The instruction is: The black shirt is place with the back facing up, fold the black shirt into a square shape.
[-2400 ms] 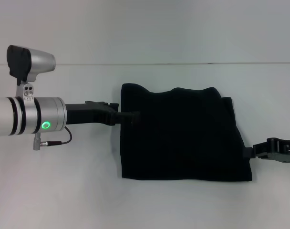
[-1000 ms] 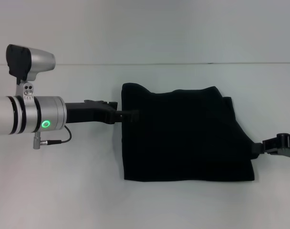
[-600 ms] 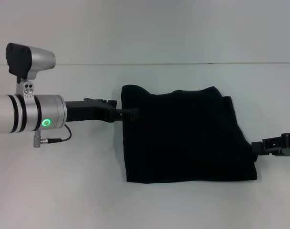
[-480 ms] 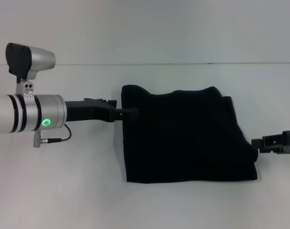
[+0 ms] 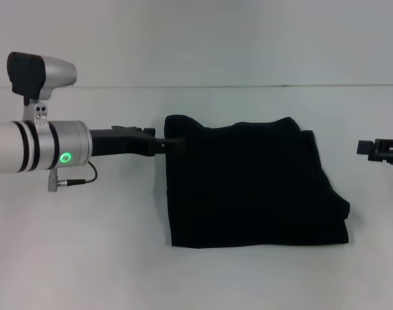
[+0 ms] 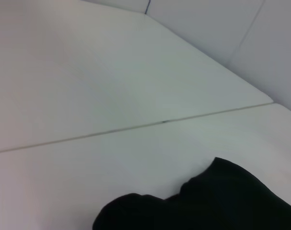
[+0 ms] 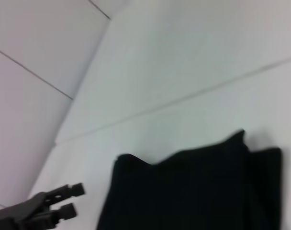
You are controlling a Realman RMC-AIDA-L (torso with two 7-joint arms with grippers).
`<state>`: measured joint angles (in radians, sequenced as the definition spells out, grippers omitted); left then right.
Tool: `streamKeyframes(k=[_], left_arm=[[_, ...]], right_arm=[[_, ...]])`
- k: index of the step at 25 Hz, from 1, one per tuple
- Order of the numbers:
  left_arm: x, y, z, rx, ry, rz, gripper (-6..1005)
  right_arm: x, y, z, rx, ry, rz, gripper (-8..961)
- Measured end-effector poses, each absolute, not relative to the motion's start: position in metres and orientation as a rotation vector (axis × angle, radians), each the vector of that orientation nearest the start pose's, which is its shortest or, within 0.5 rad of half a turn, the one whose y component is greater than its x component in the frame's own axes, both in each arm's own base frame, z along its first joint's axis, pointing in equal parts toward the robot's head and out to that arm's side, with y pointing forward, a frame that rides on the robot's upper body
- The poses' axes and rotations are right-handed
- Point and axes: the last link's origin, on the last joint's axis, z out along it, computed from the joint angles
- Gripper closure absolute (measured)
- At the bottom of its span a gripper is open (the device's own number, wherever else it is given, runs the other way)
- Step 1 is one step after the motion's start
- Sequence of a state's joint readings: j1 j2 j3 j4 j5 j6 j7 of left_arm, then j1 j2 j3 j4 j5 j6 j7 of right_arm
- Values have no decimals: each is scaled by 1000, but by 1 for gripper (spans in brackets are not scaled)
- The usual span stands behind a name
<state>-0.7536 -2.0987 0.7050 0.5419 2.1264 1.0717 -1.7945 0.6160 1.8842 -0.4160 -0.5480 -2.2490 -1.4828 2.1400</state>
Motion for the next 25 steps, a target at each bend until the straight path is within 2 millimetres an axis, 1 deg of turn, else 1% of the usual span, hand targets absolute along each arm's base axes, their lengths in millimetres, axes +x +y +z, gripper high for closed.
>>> streamKeyframes(k=[4,10,14,18,25], left_arm=[[-233,417,-32,-2405,-1116,-487,94],[-231,423,-44,-2374,-1181,-418,95],[-227,425,-51,-2375,-1176,-371,95],[-227,426,-53,-2368,-1177,-369,95],[-223,420,-61,-2427,-1151,-319,94]], right_arm=[[306,365,78,-2250,1582,717,342],[304,363,77,-2257,1569,747,155],[304,363,77,-2256,1566,750,136],[304,364,77,-2257,1564,750,118],[303,365,78,-2255,1558,751,105]])
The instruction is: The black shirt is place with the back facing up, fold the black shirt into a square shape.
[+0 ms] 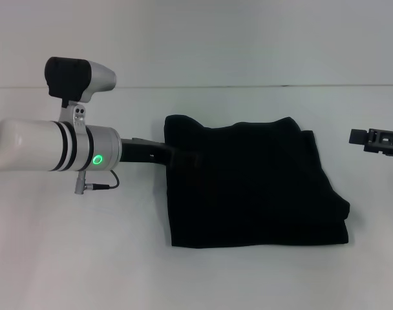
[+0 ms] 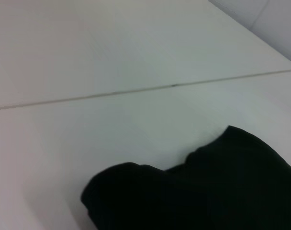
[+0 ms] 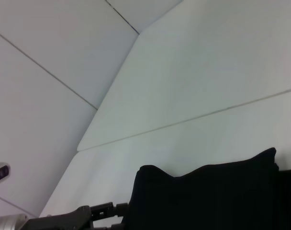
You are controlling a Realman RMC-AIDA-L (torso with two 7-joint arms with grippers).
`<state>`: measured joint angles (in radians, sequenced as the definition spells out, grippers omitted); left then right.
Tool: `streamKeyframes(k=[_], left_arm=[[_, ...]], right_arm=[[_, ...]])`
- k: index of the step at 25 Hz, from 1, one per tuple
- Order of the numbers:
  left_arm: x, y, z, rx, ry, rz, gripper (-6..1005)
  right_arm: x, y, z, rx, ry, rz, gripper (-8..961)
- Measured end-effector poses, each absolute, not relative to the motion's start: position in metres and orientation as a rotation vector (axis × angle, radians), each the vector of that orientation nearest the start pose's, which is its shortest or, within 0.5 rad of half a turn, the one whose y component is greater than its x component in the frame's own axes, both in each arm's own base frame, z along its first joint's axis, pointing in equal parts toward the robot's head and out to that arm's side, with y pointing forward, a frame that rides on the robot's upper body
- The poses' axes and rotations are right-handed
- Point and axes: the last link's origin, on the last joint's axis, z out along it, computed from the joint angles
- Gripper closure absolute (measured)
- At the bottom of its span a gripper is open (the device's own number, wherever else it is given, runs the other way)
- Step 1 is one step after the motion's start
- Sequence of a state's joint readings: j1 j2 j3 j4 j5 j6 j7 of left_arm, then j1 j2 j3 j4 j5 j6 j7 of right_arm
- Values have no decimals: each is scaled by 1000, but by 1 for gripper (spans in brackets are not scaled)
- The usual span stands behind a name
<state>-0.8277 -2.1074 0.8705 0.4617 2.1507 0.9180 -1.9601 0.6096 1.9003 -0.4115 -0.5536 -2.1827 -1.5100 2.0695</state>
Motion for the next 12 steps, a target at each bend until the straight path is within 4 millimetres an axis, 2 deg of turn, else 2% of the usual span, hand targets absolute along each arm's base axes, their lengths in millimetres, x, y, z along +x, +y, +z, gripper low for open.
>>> streamKeyframes(k=[12], left_arm=[[-212,423,-63,-2468,-1116,-319,95]], right_arm=[[301,368,78,-2256,1544,749,107]])
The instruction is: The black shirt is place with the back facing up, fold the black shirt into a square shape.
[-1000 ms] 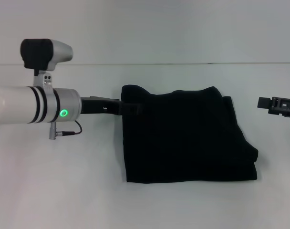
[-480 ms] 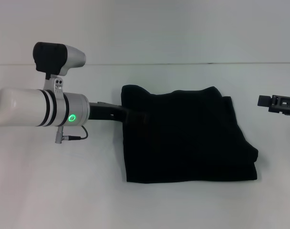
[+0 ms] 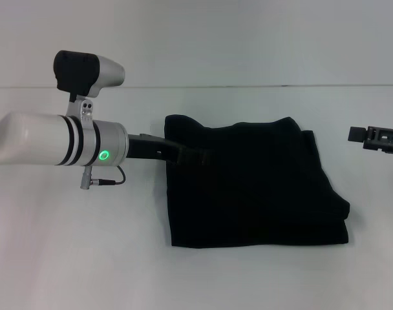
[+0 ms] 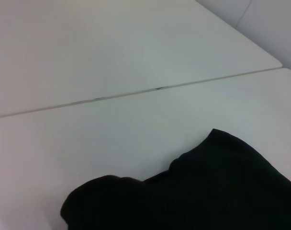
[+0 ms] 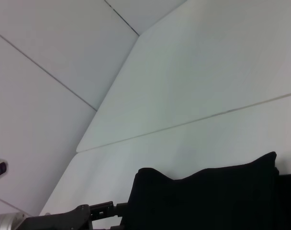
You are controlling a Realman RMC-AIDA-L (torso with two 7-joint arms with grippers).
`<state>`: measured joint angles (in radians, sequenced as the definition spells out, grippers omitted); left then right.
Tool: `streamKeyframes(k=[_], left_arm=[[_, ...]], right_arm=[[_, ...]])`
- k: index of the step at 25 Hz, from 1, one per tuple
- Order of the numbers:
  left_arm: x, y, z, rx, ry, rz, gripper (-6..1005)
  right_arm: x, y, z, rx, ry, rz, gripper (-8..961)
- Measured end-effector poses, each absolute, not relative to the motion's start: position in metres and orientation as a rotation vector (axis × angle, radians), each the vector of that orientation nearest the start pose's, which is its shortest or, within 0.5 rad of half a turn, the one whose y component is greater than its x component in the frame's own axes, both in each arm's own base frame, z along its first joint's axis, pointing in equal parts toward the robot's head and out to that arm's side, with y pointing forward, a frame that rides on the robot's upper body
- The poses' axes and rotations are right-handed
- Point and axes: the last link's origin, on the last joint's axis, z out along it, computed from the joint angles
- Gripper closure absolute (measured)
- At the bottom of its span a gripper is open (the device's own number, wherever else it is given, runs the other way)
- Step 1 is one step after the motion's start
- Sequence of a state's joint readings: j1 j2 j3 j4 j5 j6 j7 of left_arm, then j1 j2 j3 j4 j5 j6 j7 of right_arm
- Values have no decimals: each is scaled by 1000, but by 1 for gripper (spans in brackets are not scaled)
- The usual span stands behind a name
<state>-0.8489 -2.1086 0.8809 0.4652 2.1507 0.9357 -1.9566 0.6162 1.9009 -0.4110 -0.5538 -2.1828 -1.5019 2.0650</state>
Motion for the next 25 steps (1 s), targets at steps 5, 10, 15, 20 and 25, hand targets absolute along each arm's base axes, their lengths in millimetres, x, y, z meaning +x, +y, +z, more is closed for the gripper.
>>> streamKeyframes(k=[5,10,15,20,25], left_arm=[[-211,424,-64,-2468,-1109,-312,94],[-214,426,-63,-2445,-1108,-307,94],[-216,426,-63,-2430,-1107,-298,147],[-218,425,-64,-2434,-1100,-283,200],[-217,426,-64,-2434,-1091,-281,360]], right_arm=[[302,367,78,-2255,1545,749,108],[303,366,78,-2252,1548,748,109],[303,367,78,-2253,1546,747,110],[303,367,78,-2253,1545,747,111],[303,367,78,-2254,1543,747,112]])
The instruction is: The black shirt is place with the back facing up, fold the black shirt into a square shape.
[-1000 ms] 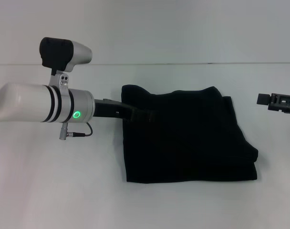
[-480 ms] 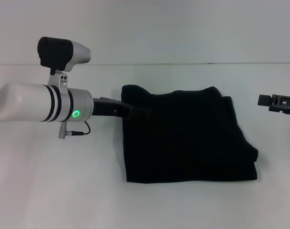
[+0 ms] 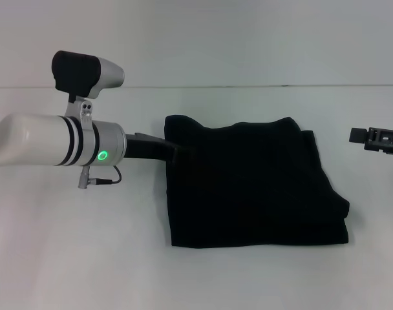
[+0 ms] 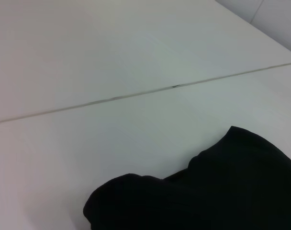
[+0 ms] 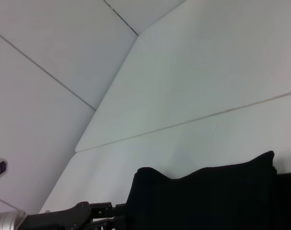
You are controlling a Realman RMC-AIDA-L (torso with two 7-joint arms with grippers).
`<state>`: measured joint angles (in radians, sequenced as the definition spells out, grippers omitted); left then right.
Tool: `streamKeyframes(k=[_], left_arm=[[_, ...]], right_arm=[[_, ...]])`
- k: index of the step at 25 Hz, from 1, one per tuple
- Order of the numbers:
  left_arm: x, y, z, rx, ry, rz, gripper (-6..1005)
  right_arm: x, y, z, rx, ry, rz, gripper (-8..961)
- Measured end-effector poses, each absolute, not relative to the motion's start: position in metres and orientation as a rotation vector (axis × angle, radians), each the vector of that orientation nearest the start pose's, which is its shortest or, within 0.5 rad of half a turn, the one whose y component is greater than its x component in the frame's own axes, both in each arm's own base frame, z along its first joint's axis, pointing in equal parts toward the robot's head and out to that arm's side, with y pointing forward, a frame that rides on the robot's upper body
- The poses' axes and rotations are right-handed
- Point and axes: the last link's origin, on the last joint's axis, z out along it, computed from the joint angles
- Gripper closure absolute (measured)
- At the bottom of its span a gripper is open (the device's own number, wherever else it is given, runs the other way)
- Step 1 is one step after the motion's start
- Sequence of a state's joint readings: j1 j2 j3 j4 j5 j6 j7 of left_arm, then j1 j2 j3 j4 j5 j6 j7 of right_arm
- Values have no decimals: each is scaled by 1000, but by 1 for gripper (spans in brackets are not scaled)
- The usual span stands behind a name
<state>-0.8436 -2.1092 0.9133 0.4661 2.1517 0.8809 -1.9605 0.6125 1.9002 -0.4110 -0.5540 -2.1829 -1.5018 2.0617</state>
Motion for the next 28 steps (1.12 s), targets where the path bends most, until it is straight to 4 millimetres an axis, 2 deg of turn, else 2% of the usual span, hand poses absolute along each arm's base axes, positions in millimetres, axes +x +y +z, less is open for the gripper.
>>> streamKeyframes(k=[1,4,14,20,28], left_arm=[[-217,426,-63,-2434,-1091,-281,392],[-217,426,-63,-2434,-1089,-281,634],[-216,427,-63,-2433,-1087,-281,868],[-216,427,-63,-2434,-1086,-281,984],[-210,432,-60,-2438,-1061,-286,980]], right_arm=[[303,367,78,-2254,1543,747,112],[303,367,78,-2254,1542,746,112],[304,366,78,-2251,1542,745,114],[303,367,79,-2250,1538,744,115],[303,368,78,-2255,1527,741,114]])
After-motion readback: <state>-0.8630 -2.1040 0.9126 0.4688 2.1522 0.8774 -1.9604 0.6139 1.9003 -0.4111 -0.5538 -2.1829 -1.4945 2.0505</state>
